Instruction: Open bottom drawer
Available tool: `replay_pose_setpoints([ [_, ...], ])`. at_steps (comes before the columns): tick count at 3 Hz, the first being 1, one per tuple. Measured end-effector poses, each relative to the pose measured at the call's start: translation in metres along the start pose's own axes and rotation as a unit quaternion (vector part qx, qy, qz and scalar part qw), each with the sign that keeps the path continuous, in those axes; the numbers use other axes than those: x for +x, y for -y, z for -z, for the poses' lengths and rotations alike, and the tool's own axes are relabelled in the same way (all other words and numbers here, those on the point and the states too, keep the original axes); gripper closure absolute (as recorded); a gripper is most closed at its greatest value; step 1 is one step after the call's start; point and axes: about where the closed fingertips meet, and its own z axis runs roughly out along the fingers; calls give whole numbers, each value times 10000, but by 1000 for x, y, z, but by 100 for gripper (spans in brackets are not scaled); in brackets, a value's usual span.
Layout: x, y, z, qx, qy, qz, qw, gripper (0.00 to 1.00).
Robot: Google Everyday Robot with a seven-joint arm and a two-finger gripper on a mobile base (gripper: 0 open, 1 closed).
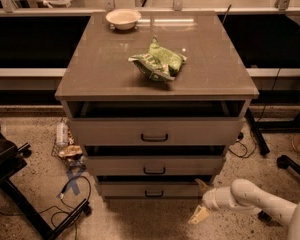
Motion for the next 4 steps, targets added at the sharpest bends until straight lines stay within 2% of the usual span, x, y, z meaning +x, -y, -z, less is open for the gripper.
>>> replay_pose_setpoints([
  [1, -2, 0, -25, -68, -200, 153, 9997, 0],
  [3, -15, 3, -67, -262, -770, 530, 9953, 0],
  [4, -15, 2, -67, -262, -770, 530, 9953, 0],
])
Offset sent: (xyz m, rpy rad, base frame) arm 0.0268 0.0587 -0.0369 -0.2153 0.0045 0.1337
